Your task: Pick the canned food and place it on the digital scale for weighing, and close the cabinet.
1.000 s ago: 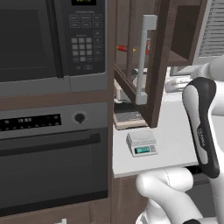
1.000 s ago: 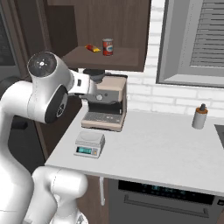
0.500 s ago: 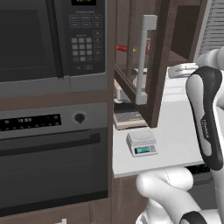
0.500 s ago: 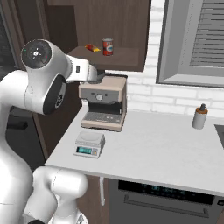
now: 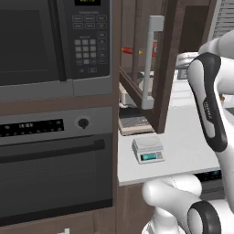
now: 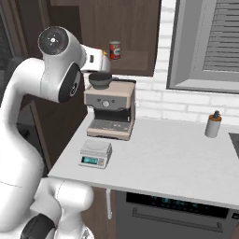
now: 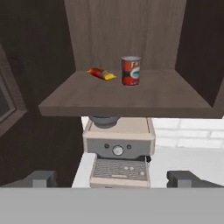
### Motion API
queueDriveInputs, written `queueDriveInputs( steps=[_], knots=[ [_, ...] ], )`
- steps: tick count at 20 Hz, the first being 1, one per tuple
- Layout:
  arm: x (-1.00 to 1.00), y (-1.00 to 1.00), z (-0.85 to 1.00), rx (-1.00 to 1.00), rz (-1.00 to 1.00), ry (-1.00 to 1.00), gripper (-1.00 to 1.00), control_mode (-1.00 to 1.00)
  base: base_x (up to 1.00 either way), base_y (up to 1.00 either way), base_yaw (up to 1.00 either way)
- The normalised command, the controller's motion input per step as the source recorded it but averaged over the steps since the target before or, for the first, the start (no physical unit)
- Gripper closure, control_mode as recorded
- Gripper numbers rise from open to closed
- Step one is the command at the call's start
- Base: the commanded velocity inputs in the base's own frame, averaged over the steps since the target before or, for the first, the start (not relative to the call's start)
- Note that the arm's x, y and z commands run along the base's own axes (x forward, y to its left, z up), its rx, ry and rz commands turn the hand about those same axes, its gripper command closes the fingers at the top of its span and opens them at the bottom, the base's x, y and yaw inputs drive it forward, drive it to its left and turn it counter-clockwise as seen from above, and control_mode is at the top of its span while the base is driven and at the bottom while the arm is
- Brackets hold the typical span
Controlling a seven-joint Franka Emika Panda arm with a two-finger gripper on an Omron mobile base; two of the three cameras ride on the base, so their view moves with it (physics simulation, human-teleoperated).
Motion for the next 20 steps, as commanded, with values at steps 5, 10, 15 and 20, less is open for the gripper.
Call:
queueDriveInputs(
  steps=[5, 10, 15, 20],
  knots=[
    [0.57, -0.02, 0.00, 0.00, 0.00, -0.07, -1.00, -1.00, 0.00, 0.00, 0.00],
    [0.51, 0.00, 0.00, 0.00, 0.00, -0.12, -1.00, -1.00, 0.00, 0.00, 0.00],
    [0.56, -0.03, 0.00, 0.00, 0.00, -0.10, -1.00, -1.00, 0.00, 0.00, 0.00],
    [0.47, 0.00, 0.13, 0.01, 0.00, -0.01, -1.00, -1.00, 0.00, 0.00, 0.00]
  ],
)
